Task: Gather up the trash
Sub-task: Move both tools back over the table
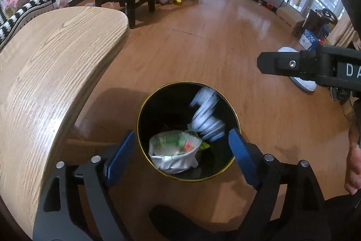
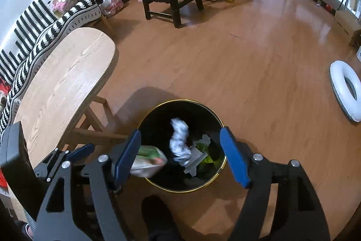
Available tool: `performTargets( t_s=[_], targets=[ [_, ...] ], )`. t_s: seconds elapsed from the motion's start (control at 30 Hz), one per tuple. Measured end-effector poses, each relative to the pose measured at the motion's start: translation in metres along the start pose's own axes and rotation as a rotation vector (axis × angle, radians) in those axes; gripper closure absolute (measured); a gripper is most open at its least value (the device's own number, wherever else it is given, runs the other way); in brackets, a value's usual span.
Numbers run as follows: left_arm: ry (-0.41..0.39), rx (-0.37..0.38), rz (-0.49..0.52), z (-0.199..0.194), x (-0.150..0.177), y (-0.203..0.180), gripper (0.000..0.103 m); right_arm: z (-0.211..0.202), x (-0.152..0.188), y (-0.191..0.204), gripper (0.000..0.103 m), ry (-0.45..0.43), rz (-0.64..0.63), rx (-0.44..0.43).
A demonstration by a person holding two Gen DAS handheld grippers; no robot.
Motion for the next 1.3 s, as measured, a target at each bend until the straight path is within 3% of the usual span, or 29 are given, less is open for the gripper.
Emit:
performTargets(
  t_s=[0.27,0.47,0.7,0.87,1.1,1.3],
  targets=[
    [-0.042,-0.019,-0.024,-0.031,0.002,0.017,0.014,-0.009,-0.009,0.020,0.032,-0.041,-0.023,-0.015],
    [-0.156,-0.102,-0.081,-0.102,0.008,0.069,0.011,-0.021,-0.023,0.069,0.029,-0.093,-0.092,-0.080],
    [-0.259,-0.251,-0.285,-0.195,0.042,0.181,0.010,-0.025,-0.035,0.176,0.028,-0.118,-0.239,-0.154],
    [-0.299,-0.366,-0.486,-0.261,0.092,0.274,0.010,-0.024,-0.036,0.272,0.028,-0.119,-0.349,-0.220],
    [-0.310,-0.551,-0.721,-0.324,0.164,0.373,0.010,-0.026,-0.019,0.410,0.028,-0.125,-0.518,-0.303],
    [-0.278,-0.576,-0.881,-0.343,0.209,0.421,0.010,-0.017,0.000,0.495,0.028,-0.097,-0.621,-0.346]
  ],
)
Point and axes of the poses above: each gripper's, at about its wrist camera, not at the fingertips, and z roughly the way its jaws point, y to its left, x to its underside, the point moved 3 cm from there along z, roughly the way its jaws point, and after that the axes turned 10 degrees about -z, right-handed, at the moved point
